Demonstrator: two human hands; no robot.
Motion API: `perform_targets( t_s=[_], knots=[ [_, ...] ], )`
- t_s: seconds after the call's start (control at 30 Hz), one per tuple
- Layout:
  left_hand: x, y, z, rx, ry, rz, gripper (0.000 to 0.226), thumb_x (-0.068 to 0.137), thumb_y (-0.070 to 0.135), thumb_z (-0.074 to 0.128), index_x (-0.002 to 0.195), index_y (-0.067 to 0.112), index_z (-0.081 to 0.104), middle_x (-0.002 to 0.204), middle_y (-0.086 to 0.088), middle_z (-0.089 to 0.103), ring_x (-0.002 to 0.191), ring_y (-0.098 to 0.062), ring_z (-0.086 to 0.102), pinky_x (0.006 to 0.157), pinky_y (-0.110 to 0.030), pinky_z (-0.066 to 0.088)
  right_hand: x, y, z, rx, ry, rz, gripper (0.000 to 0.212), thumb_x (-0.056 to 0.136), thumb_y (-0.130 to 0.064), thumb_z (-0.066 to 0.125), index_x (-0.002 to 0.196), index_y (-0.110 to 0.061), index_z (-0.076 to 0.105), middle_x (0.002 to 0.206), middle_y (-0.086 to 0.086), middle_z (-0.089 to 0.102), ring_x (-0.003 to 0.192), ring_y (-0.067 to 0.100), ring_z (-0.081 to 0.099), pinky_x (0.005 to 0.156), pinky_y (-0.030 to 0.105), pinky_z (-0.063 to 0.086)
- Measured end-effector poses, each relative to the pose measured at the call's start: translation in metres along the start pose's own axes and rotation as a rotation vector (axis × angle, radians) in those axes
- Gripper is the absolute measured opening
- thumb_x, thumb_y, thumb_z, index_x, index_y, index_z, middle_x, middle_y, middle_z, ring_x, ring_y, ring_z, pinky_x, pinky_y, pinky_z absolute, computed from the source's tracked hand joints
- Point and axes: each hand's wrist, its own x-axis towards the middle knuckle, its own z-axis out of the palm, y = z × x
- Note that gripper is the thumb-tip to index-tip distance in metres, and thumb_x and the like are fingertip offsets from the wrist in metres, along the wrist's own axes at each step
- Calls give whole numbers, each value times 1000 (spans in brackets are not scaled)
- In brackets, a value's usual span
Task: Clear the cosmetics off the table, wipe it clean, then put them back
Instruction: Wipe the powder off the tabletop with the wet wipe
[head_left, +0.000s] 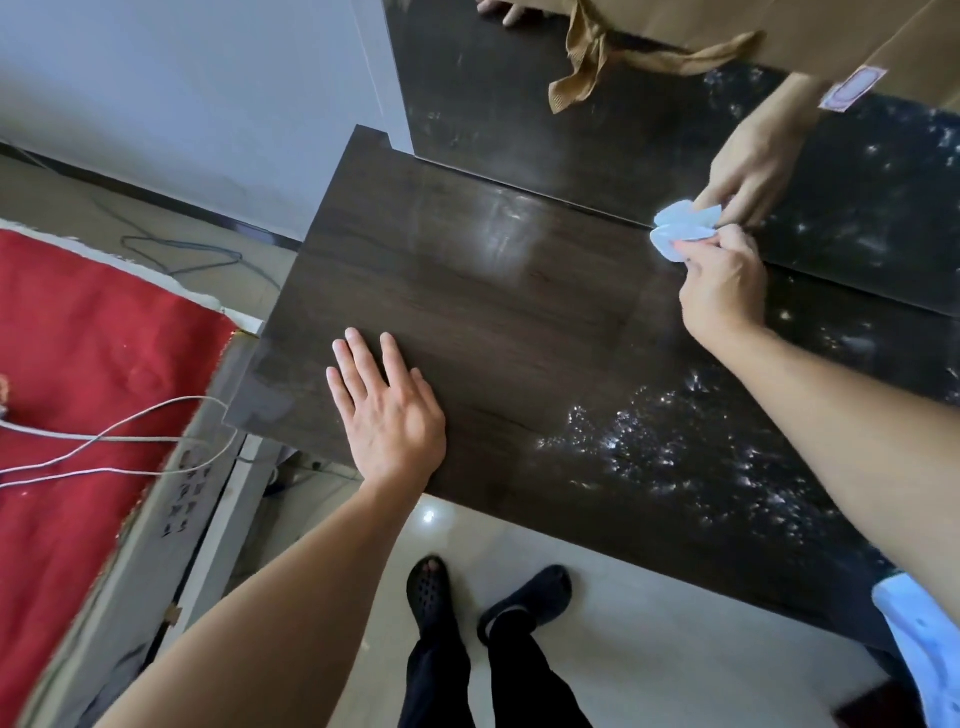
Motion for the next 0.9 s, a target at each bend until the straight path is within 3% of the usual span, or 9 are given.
perform_targets(
  t_s=[0.17,0.27,0.37,0.43,0.5,0.63,0.73,0.8,0.9],
  knots=[
    [0,0,-1,-8,-2,-8,50,98,27,31,144,8,29,156,-22,14,145,-36,7,119,-50,7,-70,-28,-13,94,-163,-215,32,76,7,60,93,-15,74,92,14,58,86,35,55,75,34,49],
    [-1,2,-2,-9,0,-19,52,97,27,33,145,8,29,156,-22,14,145,-36,8,118,-50,7,-118,-33,-30,219,-377,-388,33,79,10,60,96,-13,75,87,9,60,84,30,57,76,32,50],
    [0,1,-2,1,-3,-17,53,96,29,32,145,8,28,156,-22,14,145,-36,8,118,-49,6,-75,-26,-29,211,-273,-259,29,82,3,55,98,-11,74,88,16,59,83,35,58,75,36,48],
    [-1,1,-2,5,4,-17,53,96,29,33,145,8,29,156,-22,15,145,-36,8,119,-49,6,-40,-20,-24,133,-197,-86,29,84,1,54,103,-11,72,101,20,59,91,38,58,80,35,46],
    [-1,1,-1,7,7,-15,54,96,29,33,145,8,29,156,-22,14,145,-36,7,119,-48,5,-47,-26,-16,110,-203,-32,29,85,2,56,107,-9,71,108,19,59,99,38,58,85,34,45],
    [-1,2,-2,6,1,-16,54,97,30,31,146,8,28,156,-22,13,145,-36,6,119,-48,5,-157,-57,-19,250,-282,-318,33,77,9,62,98,-15,69,91,3,55,82,28,55,68,34,50],
    [-2,3,-5,-1,-7,-15,54,97,31,29,146,8,27,156,-22,13,145,-36,6,119,-49,6,-212,-65,-37,349,-478,-445,37,83,6,56,105,-23,63,88,-5,46,78,18,47,60,33,49],
    [-2,3,-5,1,-11,-9,54,97,31,29,146,8,27,156,-22,12,145,-36,6,119,-50,6,-199,-65,-41,351,-508,-472,32,84,3,56,105,-17,68,85,-1,49,78,18,48,63,35,50],
    [-1,2,-5,4,-13,-16,54,97,31,29,146,8,26,156,-22,12,146,-35,5,119,-49,5,-131,-68,-32,316,-347,-339,28,83,-4,51,97,-13,73,88,9,56,82,26,55,74,30,47]
  ],
)
